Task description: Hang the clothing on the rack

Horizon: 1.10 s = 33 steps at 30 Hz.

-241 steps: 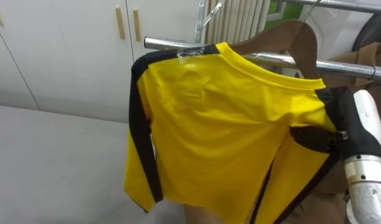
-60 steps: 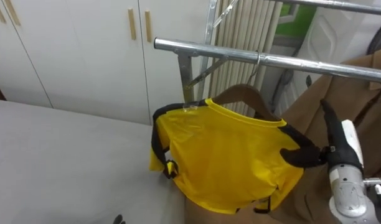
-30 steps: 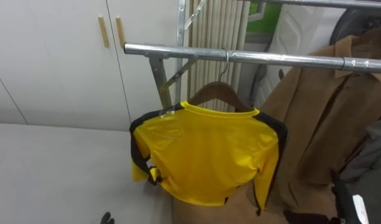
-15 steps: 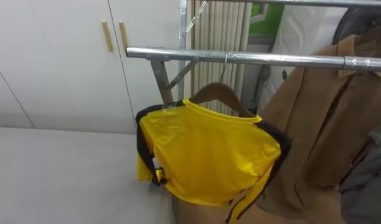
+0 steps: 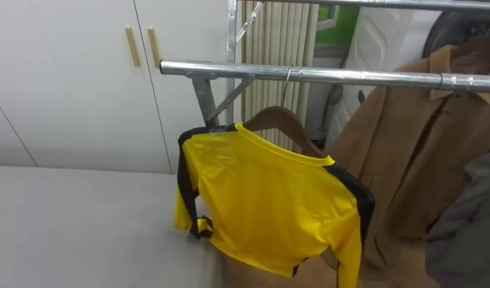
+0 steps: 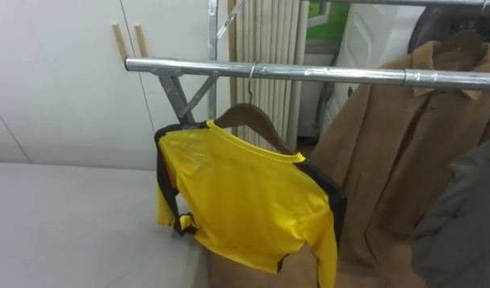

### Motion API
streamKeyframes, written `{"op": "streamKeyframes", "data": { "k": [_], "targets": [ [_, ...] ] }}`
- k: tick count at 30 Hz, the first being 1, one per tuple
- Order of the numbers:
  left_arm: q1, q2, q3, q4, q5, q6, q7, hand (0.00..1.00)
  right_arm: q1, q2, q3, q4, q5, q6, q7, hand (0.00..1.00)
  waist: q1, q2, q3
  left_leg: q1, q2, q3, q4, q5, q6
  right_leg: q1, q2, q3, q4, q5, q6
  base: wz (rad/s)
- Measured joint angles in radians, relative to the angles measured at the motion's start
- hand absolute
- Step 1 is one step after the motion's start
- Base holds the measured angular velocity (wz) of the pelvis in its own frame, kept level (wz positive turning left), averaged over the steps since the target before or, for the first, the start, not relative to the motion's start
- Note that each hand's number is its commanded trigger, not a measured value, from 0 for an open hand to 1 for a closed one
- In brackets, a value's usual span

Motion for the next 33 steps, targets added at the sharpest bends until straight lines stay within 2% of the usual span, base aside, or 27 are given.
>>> {"op": "streamKeyframes", "data": {
  "k": [9, 16, 19, 20, 22, 28, 33],
  "targets": [
    [-0.017, 0.001, -0.006, 0.038, 0.0, -0.003, -0.003, 0.0, -0.001, 0.003, 0.0, 0.057, 0.002, 0.011, 0.051, 0.0, -0.012, -0.001, 0.0012, -0.001, 0.0, -0.012, 0.0, -0.001, 0.0, 0.001, -0.003, -0.013, 0.0, -0.004, -0.002, 0.03],
    [-0.057, 0.0, -0.004, 0.148, 0.001, -0.047, -0.026, 0.0, -0.009, 0.004, 0.001, 0.093, 0.001, 0.021, 0.099, 0.0, -0.006, -0.004, 0.0014, -0.003, 0.001, -0.016, 0.0, -0.001, 0.0, -0.001, -0.004, -0.018, 0.002, -0.007, -0.004, 0.01],
    [-0.066, 0.0, -0.004, 0.158, 0.002, -0.049, -0.032, 0.0, -0.009, 0.006, 0.001, 0.103, 0.002, 0.021, 0.114, 0.0, 0.005, -0.007, 0.0012, -0.003, 0.001, -0.016, 0.0, -0.002, 0.0, -0.001, -0.004, -0.022, 0.002, -0.007, -0.003, 0.0],
    [-0.074, 0.0, -0.004, 0.158, 0.004, -0.049, -0.033, 0.0, -0.01, 0.005, 0.0, 0.11, 0.002, 0.021, 0.12, 0.0, 0.013, -0.009, 0.0009, -0.001, 0.001, -0.016, 0.0, -0.003, 0.0, -0.002, -0.008, -0.042, 0.002, -0.007, -0.004, 0.0],
    [-0.075, 0.0, -0.004, 0.159, 0.012, -0.05, -0.033, 0.0, -0.01, 0.005, 0.0, 0.116, 0.002, 0.022, 0.127, 0.0, 0.019, -0.012, -0.0014, 0.001, 0.001, -0.015, 0.0, -0.003, -0.001, -0.001, -0.009, -0.051, 0.002, -0.008, -0.006, 0.0],
    [-0.074, -0.001, -0.005, 0.159, 0.033, -0.045, -0.035, 0.0, -0.008, 0.005, 0.0, 0.122, 0.004, 0.024, 0.126, 0.0, 0.012, -0.003, -0.0042, 0.004, 0.0, -0.016, 0.002, -0.003, -0.001, 0.006, -0.009, -0.043, -0.001, -0.008, -0.006, 0.0],
    [-0.074, 0.0, -0.018, 0.159, 0.031, -0.039, -0.028, 0.0, -0.008, 0.006, -0.005, 0.127, 0.016, 0.042, 0.112, 0.0, 0.005, 0.003, -0.0009, 0.015, 0.0, -0.016, 0.002, -0.003, -0.001, 0.018, -0.01, -0.043, -0.002, -0.009, -0.005, 0.0]
  ]
}}
